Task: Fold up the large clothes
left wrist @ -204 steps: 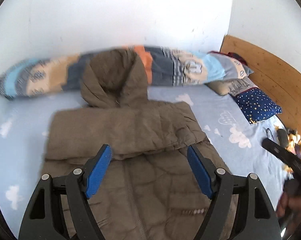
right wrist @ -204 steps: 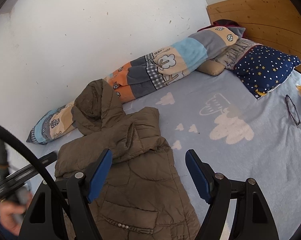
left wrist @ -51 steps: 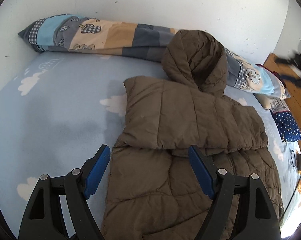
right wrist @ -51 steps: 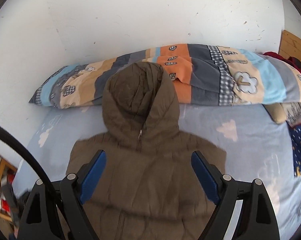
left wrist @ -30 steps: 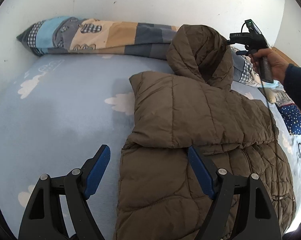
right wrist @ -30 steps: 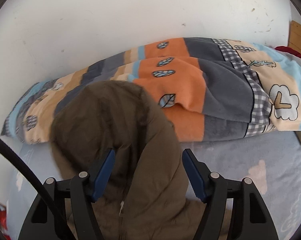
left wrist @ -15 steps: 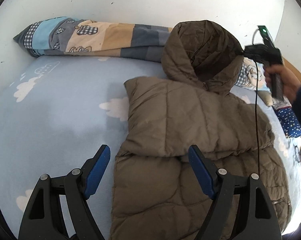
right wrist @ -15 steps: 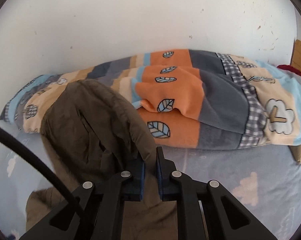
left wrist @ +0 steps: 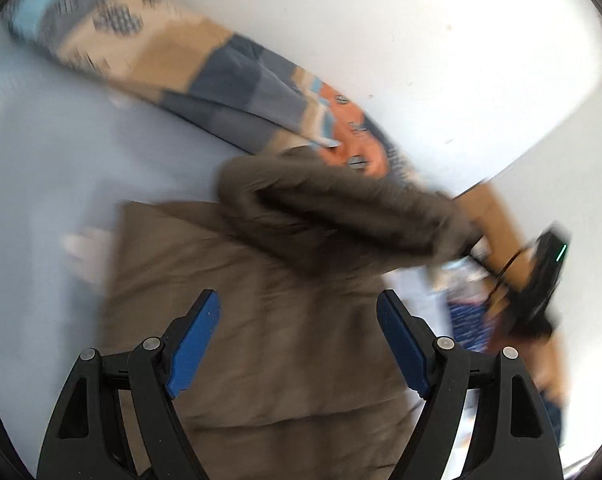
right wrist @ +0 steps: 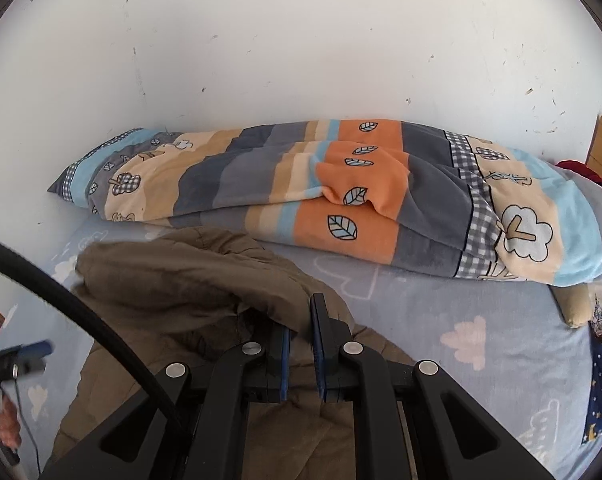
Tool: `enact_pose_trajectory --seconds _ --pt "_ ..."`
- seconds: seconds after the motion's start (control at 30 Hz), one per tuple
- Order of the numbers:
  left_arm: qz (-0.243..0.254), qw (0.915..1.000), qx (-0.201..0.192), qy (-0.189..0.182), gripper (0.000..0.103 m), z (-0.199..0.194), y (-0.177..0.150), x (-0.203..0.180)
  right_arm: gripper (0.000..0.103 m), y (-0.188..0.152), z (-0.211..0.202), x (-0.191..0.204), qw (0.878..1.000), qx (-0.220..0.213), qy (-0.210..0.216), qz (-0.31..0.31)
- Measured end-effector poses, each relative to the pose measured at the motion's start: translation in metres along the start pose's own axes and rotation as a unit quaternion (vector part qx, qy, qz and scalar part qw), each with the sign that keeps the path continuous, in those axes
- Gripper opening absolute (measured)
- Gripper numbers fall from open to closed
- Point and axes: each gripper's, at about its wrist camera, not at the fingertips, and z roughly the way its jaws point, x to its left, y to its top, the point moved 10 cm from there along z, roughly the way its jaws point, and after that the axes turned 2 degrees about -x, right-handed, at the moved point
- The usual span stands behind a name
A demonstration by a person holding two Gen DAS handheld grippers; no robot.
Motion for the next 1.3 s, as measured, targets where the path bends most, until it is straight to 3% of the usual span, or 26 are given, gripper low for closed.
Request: enact_pose_trajectory --seconds 0.1,0.2,0.37,0.4,0.43,0.5,0.53,0.57,0.83,1.0,1.17,1.3 --pt "-0.073 0.9962 0.000 -0.046 0.079 0.016 0.014 -0.003 0.010 0.000 -0.003 0.002 1.000 -0.001 0.003 -0.007" --pt "-0.113 0.9921 -0.008 -0.055 0.079 0.031 0.028 0.002 0.010 0.001 -0.005 0.002 1.000 -0.004 0.006 -0.010" --pt "-0.199 0.9722 -0.018 -0.122 0.079 0.049 0.046 0.003 0.010 -0.007 -0.012 0.000 1.000 -0.006 0.015 -0.014" --pt "-0.203 0.9714 -0.019 -0.122 0.079 0.053 0.047 0.002 0.010 -0.008 -0.013 -0.001 1.000 -0.007 0.015 -0.016" --pt "-0.202 0.9723 -0.019 -0.117 0.079 0.056 0.049 0.001 0.010 -0.011 -0.015 -0.001 1.000 -0.007 0.016 -0.019" --pt "-0.196 0.9742 -0.008 -0.111 0.060 0.065 0.045 -0.004 0.010 -0.016 -0.020 -0.001 1.000 -0.010 0.018 -0.022" --pt "-0.194 0.9749 -0.002 -0.109 0.038 0.067 0.042 -0.005 0.010 -0.018 -0.022 -0.001 1.000 -0.010 0.019 -0.023" --pt "-0.191 0.9756 -0.001 -0.108 0.023 0.068 0.040 -0.007 0.010 -0.020 -0.025 -0.001 0.999 -0.011 0.022 -0.021" --pt "-0.067 0.9945 -0.018 -0.078 0.019 0.013 0.003 -0.045 0.010 -0.039 -0.063 -0.001 0.999 -0.020 0.030 -0.020" --pt "-0.034 0.9985 -0.009 -0.041 0.019 0.007 -0.040 -0.026 0.010 -0.072 -0.086 0.012 0.998 -0.018 0.029 -0.049" --pt "-0.059 0.9973 0.021 0.039 0.019 0.046 -0.093 0.042 0.010 -0.133 -0.051 0.017 0.996 0.017 -0.013 -0.087" --pt "-0.063 0.9968 0.014 0.046 0.019 0.058 -0.100 0.060 0.012 -0.185 -0.005 0.005 0.994 0.069 -0.042 -0.074"
